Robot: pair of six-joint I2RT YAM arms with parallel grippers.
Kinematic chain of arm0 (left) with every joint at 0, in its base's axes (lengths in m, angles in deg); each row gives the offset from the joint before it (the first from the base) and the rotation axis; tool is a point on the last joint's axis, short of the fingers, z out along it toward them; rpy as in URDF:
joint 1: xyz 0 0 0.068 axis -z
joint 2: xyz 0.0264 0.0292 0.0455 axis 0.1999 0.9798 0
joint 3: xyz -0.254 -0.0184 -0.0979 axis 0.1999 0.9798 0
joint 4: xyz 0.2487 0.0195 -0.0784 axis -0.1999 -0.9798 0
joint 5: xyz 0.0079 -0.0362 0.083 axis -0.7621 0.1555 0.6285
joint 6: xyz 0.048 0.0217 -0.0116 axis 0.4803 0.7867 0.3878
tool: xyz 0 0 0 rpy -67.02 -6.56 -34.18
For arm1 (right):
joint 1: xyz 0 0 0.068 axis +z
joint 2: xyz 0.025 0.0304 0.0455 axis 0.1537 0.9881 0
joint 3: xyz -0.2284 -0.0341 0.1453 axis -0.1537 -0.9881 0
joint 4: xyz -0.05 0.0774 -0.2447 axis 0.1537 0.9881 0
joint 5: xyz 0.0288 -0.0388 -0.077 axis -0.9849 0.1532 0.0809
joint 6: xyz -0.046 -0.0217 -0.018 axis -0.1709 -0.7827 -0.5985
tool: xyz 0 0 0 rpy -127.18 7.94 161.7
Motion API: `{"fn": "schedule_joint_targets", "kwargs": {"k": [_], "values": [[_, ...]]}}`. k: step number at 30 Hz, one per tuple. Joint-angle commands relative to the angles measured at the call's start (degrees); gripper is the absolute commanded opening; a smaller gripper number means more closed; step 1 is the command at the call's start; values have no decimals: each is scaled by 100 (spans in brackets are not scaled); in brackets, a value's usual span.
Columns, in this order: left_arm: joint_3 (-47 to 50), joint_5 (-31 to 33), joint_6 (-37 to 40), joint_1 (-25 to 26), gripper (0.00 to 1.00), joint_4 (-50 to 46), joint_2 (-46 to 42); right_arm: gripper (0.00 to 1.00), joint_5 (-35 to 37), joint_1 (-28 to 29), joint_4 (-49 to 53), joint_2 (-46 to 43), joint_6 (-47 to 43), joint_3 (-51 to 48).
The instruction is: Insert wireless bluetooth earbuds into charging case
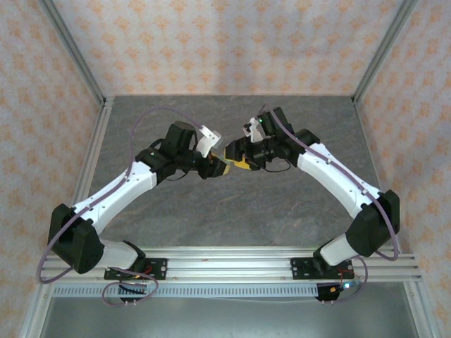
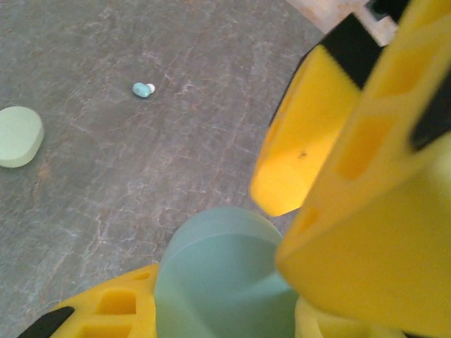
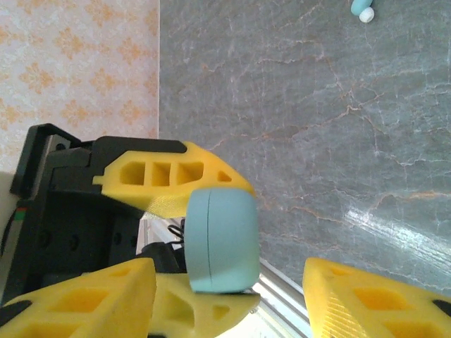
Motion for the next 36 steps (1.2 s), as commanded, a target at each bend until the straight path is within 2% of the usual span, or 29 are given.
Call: {"fn": "schedule_joint_targets", "kwargs": {"k": [1,9,13,19,22,28,30,33,36], "values": [[-94,-99,38,58,19,158,-142,58,-149,10,282,73,-225,207],[-279,-113,134,210,21,15,-164,58,-383,13,367,279,-328,187],[-287,-126,169,236,22,-13,-183,55,-576,21,274,361,-302,182],[-193,-152,165,243,24,102,-260,40,-869,21,117,470,-202,197],[-167,-161,169,245,25,163,-308,29,-990,23,46,518,-155,152],[-167,63,254,239,27,165,-333,13,-1049,18,-161,542,67,79],[-116,245,240,241,31,242,-373,11,-1019,16,-274,513,190,84],[48,696,234,233,45,443,-591,10,-811,-9,-547,396,487,-11],[235,1297,237,227,59,661,-926,9,-703,-145,-1193,179,1154,-317]]}}
